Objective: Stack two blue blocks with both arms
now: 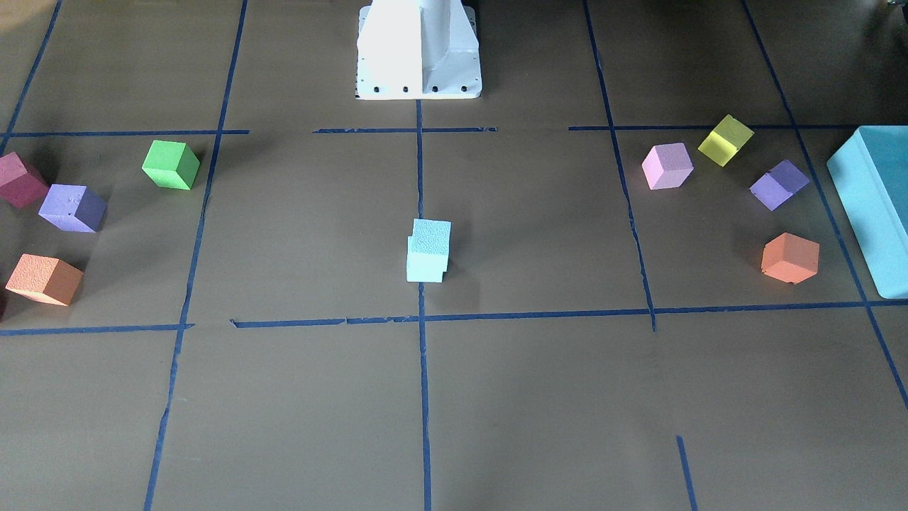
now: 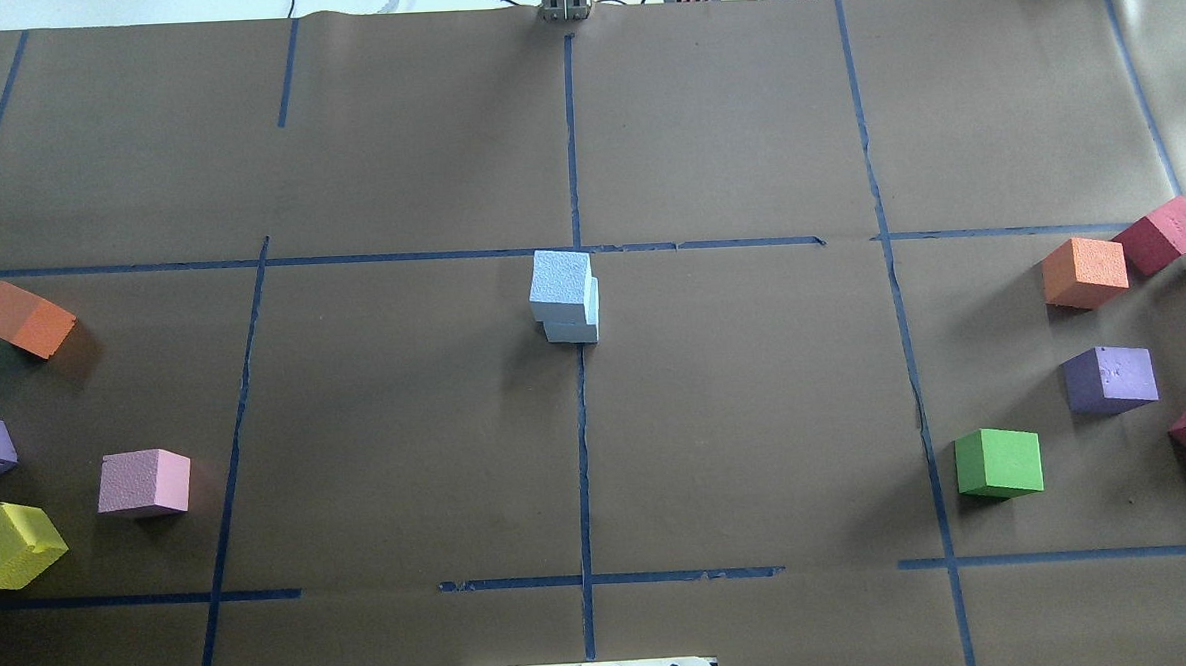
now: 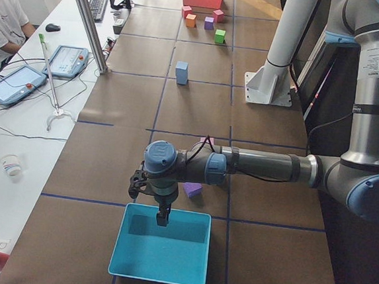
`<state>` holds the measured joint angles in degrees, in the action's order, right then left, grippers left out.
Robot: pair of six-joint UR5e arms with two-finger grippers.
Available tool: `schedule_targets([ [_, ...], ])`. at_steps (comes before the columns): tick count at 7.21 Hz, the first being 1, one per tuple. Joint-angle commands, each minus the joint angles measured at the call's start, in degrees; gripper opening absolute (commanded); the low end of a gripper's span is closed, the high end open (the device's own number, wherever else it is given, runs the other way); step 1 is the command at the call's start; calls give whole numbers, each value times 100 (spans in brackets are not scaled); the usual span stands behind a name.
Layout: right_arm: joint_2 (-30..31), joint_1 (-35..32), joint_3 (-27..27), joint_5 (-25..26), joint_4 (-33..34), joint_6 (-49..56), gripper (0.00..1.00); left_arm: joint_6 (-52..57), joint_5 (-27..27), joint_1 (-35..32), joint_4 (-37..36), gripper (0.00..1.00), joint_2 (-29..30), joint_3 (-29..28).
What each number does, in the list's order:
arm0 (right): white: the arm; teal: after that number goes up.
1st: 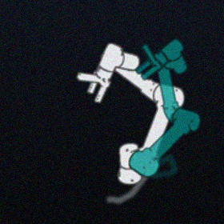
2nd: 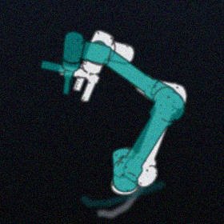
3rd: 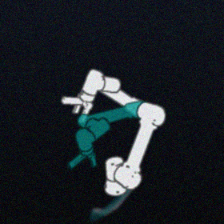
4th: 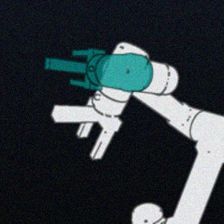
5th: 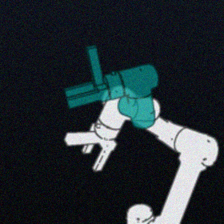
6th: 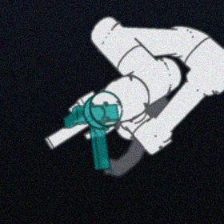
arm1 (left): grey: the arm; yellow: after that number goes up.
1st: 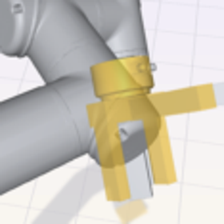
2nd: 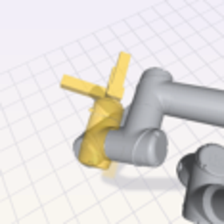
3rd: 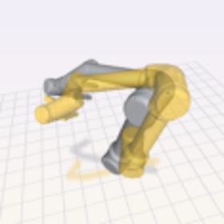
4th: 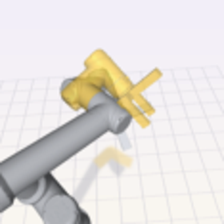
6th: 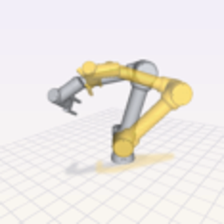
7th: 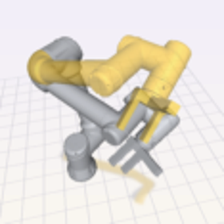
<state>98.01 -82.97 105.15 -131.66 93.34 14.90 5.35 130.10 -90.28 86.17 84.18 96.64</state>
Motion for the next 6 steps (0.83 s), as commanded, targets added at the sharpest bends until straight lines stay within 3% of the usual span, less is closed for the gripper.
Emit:
schedule_targets([
  [1, 130, -200, 31, -9, 9, -13, 99, -26, -99, 1, -13, 100, -33, 66],
  [2, 157, -481, 14, 0, 70, -13, 99, -26, 6, 1, -13, 100, -42, 83],
  [3, 340, -518, -12, -17, 53, -65, 99, -26, 546, 1, -4, 100, -42, 5],
  [6, 342, -510, -4, -123, 9, -303, 100, 18, 648, 1, 31, 100, -253, 83],
])
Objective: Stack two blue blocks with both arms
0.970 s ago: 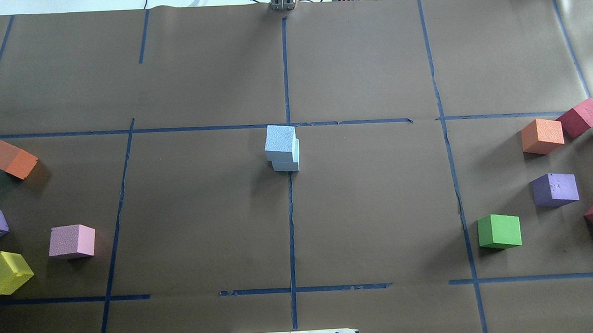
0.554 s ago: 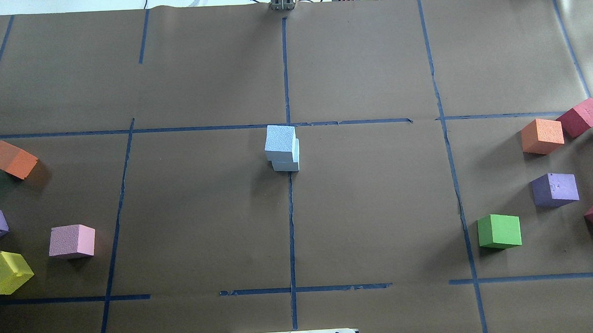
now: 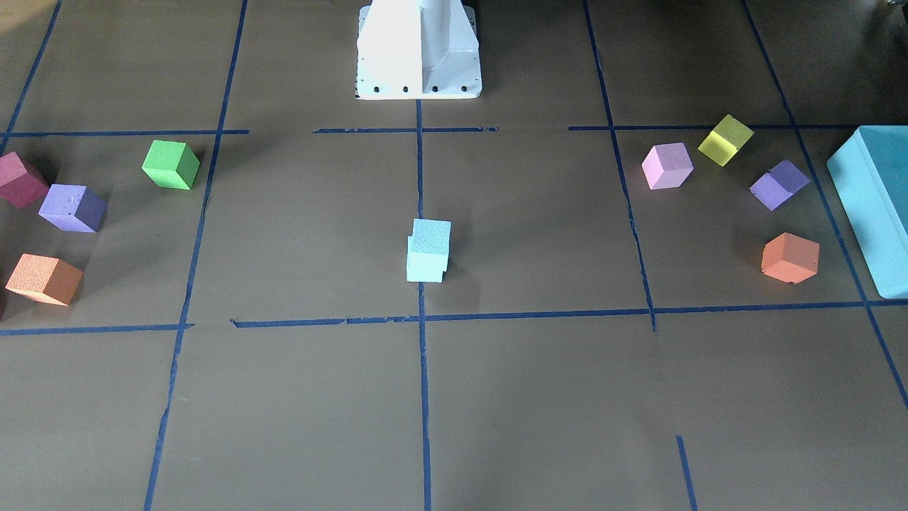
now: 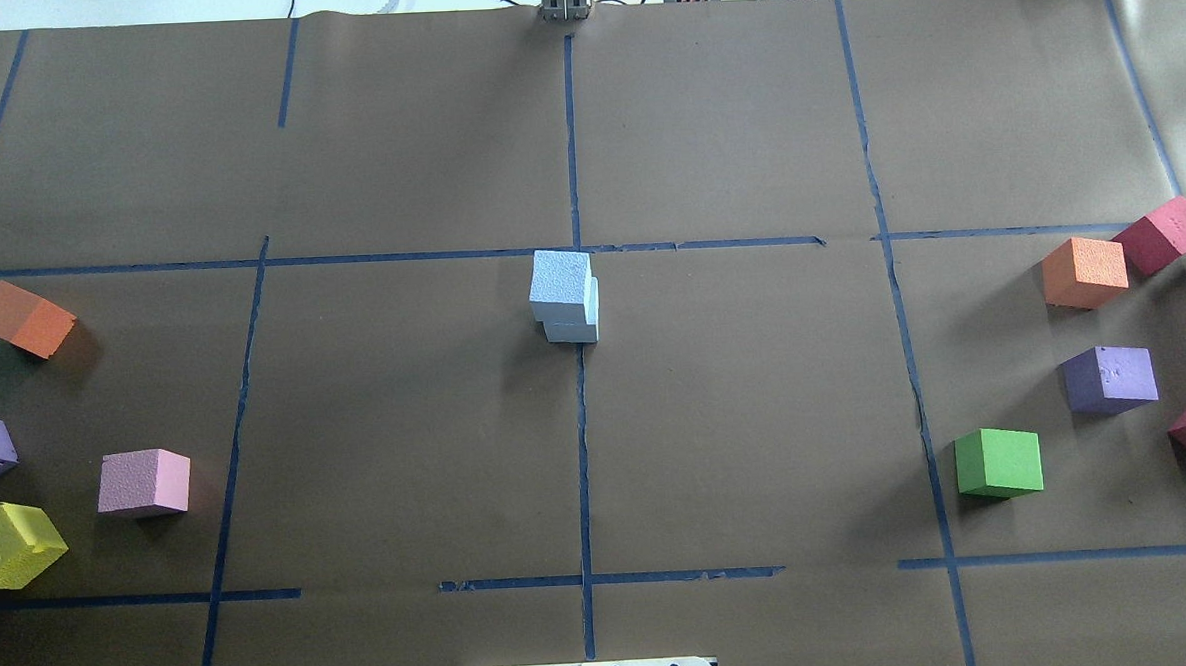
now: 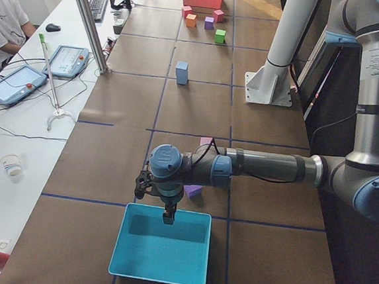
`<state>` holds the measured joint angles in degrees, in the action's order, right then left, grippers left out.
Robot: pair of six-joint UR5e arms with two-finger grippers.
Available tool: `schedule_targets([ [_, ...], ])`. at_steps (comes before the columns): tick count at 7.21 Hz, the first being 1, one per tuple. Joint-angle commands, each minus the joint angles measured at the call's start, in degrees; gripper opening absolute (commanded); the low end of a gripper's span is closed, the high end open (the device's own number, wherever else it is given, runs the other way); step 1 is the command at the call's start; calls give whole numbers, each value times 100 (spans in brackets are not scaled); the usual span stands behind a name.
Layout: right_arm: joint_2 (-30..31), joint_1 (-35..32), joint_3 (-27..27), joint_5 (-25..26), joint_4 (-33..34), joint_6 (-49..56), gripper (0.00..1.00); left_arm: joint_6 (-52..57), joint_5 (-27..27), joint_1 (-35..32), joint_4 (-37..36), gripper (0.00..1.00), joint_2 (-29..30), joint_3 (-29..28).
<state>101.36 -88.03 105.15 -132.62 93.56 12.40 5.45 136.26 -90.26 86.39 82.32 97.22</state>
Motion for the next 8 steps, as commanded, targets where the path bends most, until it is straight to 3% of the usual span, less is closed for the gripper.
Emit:
schedule_targets([
  [1, 6, -4, -4, -70, -4, -53, 100, 9, 24, 17, 18, 100, -93, 25],
  [8, 33, 14, 5, -255, -4, -220, 100, 9, 24, 26, 27, 100, -93, 34],
])
